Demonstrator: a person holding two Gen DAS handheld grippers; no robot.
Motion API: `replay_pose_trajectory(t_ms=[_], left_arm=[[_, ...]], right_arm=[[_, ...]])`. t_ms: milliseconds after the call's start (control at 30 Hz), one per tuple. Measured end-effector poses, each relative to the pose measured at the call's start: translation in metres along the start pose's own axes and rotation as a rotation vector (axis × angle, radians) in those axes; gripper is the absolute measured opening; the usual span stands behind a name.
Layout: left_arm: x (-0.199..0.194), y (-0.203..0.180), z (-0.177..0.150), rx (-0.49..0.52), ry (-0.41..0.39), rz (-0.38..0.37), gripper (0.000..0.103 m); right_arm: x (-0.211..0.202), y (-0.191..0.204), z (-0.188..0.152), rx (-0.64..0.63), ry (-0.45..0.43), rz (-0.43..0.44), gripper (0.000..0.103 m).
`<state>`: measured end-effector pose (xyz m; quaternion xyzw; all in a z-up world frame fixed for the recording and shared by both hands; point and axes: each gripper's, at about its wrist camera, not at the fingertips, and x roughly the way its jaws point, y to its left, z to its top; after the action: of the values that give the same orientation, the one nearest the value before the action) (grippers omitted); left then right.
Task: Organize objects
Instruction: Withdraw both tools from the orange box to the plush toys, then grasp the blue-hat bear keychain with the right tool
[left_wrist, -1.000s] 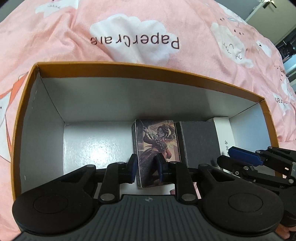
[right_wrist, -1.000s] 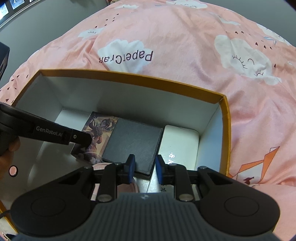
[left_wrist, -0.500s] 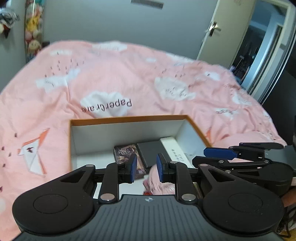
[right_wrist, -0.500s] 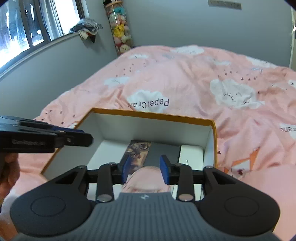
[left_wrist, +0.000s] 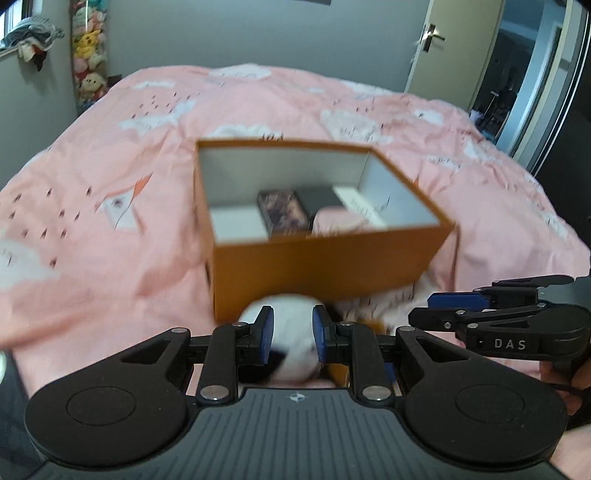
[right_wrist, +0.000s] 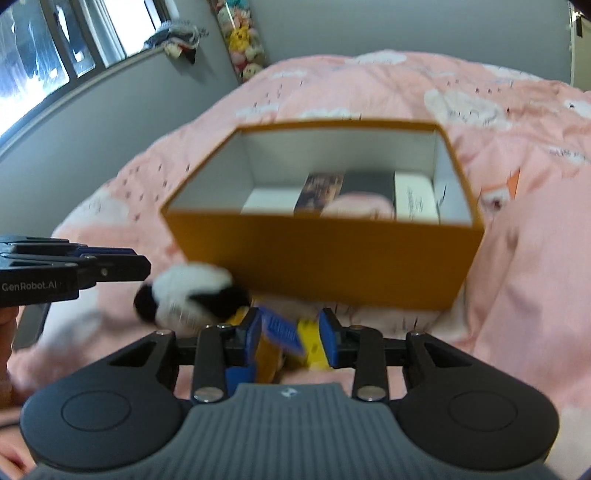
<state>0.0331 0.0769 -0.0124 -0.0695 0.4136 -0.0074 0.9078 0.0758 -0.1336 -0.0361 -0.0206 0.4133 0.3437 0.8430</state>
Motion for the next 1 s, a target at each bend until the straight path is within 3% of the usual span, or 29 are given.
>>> replay_pose_trajectory(t_ms=[233, 400, 667, 833, 933, 1000], left_arm=[[0.006, 0.003, -0.031, -0.011, 0.114, 0.03, 0.033], [0.024, 0.006, -0.041, -0.012, 0.134, 0.041, 0.033], [0.041, 0.011, -0.041, -0.023, 0.063, 0.036, 0.035], [0.045, 0.011, -0.036, -0.031, 0.02, 0.008, 0.053], [0.052, 0.006, -0.033, 0.002, 0.017, 0.004, 0.057], [0.058, 0.001, -0.032, 0.029, 0.006, 0.008, 0.06]], right_arm=[[0.013, 0.022, -0.027, -0.076, 0.126, 0.028, 0.039], [0.035, 0.033, -0.036, -0.108, 0.167, 0.045, 0.039], [0.044, 0.022, -0.029, -0.039, 0.071, 0.023, 0.038], [0.044, 0.008, -0.02, 0.046, -0.023, -0.034, 0.037], [0.047, -0.001, -0.016, 0.094, -0.061, -0.08, 0.039], [0.052, -0.006, -0.014, 0.119, -0.047, -0.058, 0.039]])
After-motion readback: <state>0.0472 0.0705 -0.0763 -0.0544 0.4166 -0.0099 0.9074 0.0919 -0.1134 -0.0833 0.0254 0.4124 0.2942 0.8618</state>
